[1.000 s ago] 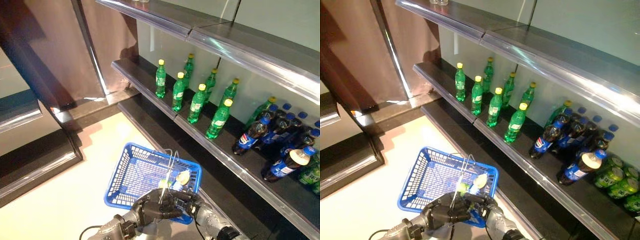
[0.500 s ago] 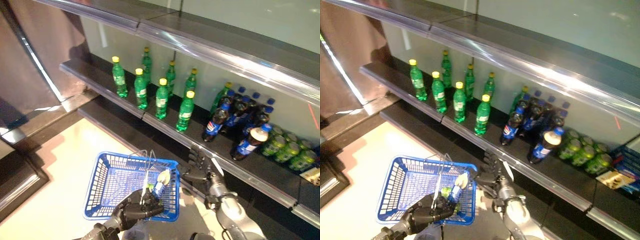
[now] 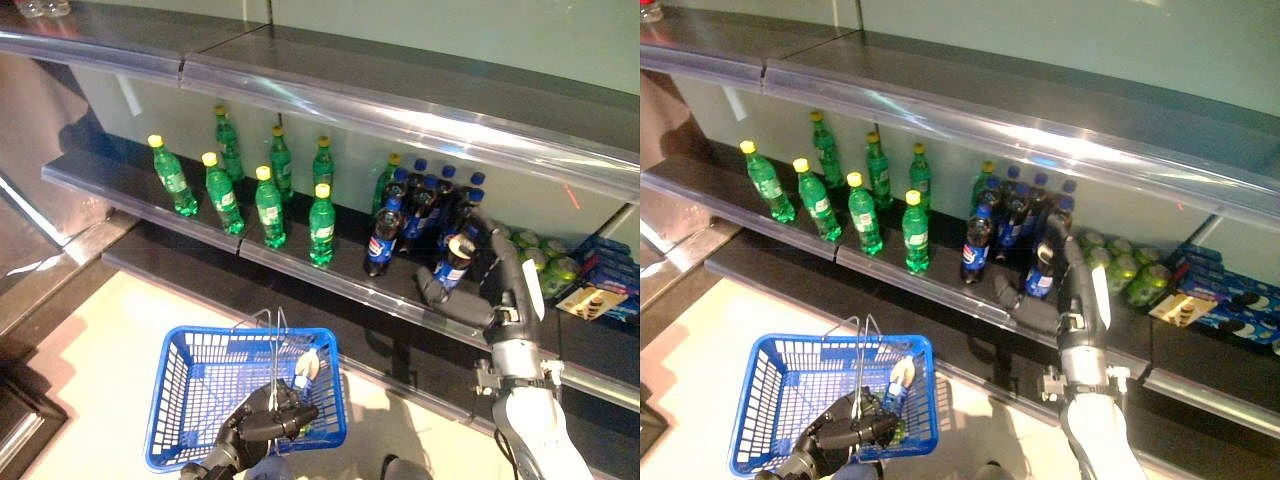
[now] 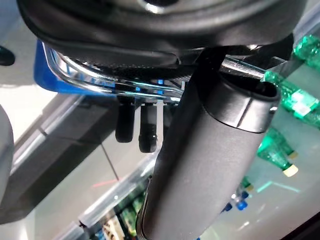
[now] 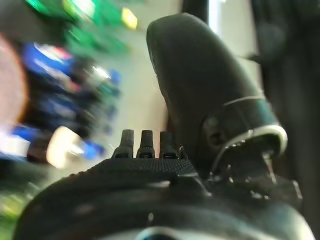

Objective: Pick up the drink and place into the basket.

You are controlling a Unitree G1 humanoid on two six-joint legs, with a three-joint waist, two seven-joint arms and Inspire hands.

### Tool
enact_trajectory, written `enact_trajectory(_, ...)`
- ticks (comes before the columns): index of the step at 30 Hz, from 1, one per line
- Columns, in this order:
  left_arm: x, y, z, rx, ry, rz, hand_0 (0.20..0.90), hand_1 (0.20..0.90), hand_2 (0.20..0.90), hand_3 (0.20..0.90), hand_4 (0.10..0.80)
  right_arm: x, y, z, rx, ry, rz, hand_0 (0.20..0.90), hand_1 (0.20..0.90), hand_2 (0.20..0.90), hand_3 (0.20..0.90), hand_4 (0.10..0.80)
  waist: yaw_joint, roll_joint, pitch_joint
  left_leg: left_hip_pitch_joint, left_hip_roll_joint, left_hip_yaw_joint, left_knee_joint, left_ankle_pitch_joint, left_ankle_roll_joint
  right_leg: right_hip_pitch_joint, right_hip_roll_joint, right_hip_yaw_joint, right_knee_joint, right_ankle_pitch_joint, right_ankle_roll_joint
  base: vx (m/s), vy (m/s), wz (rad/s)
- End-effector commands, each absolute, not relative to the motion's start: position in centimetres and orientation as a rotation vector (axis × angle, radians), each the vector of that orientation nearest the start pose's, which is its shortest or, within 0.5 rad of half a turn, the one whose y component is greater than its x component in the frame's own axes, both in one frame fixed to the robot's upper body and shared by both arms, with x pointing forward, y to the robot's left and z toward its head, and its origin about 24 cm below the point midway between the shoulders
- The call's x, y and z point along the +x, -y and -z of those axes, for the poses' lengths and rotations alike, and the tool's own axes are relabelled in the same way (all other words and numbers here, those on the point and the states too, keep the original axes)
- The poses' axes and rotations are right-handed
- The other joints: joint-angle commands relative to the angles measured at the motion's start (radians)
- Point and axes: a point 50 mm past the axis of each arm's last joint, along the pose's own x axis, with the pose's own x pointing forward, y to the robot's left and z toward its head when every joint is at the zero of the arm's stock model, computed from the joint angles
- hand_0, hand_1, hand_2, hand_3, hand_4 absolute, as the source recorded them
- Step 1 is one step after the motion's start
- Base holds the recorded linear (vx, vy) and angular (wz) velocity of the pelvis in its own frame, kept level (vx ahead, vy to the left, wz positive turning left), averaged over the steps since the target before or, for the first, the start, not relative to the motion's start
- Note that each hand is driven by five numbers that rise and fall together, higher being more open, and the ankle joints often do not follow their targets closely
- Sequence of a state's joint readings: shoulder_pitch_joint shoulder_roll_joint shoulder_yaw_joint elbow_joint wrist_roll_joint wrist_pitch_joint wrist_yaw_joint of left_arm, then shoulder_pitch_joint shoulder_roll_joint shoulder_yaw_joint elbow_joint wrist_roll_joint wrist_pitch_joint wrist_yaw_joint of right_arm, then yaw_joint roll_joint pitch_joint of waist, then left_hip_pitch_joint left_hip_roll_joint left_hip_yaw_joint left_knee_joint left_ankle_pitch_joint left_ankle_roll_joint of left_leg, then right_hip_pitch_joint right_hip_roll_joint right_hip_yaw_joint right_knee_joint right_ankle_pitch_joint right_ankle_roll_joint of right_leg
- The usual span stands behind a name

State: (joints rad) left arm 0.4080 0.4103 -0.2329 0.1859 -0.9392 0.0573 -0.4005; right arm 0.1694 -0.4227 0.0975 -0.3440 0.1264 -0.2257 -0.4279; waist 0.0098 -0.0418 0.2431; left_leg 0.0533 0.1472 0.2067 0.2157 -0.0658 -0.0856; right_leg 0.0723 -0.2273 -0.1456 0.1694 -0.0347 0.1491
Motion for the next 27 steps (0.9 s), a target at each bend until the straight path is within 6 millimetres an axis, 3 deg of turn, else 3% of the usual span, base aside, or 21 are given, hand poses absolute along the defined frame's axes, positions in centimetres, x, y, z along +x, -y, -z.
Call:
enact_trajectory(1, 17.9, -16.5, -2.3, -0.786, 0.043, 0.494, 0.300, 0.300, 0.300, 0.200, 0.100, 21.2, 20.2, -15.9, -0.180, 0.716, 0.332, 0.900, 0.900, 0.900, 0.900, 0.800, 0.017, 0.027, -0.083, -0.004, 0.054, -0.010, 0.063, 0.102, 0.000, 0.059, -0.012, -0.010, -0.037, 0.068, -0.029, -0.022, 0.021, -0.04)
enact_trajectory(8, 18.1, -15.9, -2.0, -0.801, 0.035, 0.491, 0.300, 0.300, 0.300, 0.200, 0.100, 22.3, 20.4, -15.4, -0.181, 0.699, 0.467, 0.900, 0.900, 0.900, 0.900, 0.800, 0.023, 0.041, -0.083, -0.003, 0.050, -0.007, 0.042, 0.100, -0.002, 0.065, -0.016, -0.014, -0.052, 0.074, -0.031, 0.000, 0.000, 0.00)
enact_trajectory(22, 17.8, -14.9, -0.9, -0.808, -0.014, 0.540, 0.300, 0.300, 0.300, 0.200, 0.100, 25.8, 20.8, -9.9, -0.199, 0.422, 0.672, 0.900, 0.900, 0.900, 0.900, 0.800, 0.067, 0.056, -0.093, 0.024, 0.010, -0.036, -0.073, 0.097, 0.004, 0.066, -0.030, -0.040, -0.105, 0.106, -0.014, 0.004, 0.003, 0.03)
enact_trajectory(27, 17.9, -14.4, -0.7, -0.806, -0.033, 0.570, 0.300, 0.300, 0.300, 0.200, 0.100, 28.0, 20.8, -9.9, -0.156, 0.370, 0.706, 0.900, 0.900, 0.900, 0.900, 0.800, 0.089, 0.065, -0.086, 0.018, 0.004, -0.063, -0.073, 0.100, 0.003, 0.060, -0.028, -0.053, -0.101, 0.108, -0.020, 0.008, -0.005, 0.11)
